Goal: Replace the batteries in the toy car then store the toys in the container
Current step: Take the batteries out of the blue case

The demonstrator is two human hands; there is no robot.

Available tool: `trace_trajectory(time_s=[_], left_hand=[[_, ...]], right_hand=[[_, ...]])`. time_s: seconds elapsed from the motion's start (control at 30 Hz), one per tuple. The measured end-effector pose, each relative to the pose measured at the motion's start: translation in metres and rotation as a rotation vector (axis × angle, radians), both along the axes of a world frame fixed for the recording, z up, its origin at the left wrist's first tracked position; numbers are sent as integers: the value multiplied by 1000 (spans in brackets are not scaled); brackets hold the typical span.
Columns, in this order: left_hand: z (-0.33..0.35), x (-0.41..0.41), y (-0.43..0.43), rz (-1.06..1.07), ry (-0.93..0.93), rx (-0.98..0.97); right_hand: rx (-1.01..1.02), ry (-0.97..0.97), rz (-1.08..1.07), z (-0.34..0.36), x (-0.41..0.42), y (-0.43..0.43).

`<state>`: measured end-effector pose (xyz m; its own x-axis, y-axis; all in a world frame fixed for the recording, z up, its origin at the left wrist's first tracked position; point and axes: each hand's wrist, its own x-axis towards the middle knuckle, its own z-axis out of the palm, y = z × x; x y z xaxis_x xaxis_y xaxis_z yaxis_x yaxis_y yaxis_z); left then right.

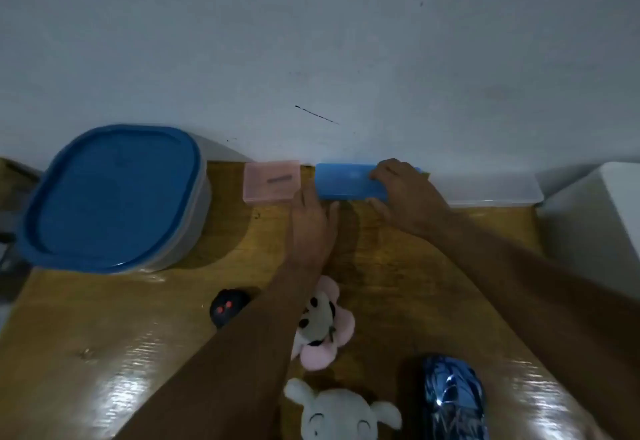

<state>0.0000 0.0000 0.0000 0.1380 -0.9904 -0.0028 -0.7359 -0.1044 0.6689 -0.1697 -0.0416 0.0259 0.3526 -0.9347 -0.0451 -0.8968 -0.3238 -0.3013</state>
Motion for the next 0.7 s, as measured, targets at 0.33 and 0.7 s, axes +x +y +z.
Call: trace_trajectory(time_s=[0.33, 0.7], left_hand=[[-11, 2, -16, 95, -30, -25], [-20, 1, -15, 213, 65, -78]], right_hand=[[-99, 139, 36, -7, -1, -8], [-298, 332, 115, -14, 0, -10]])
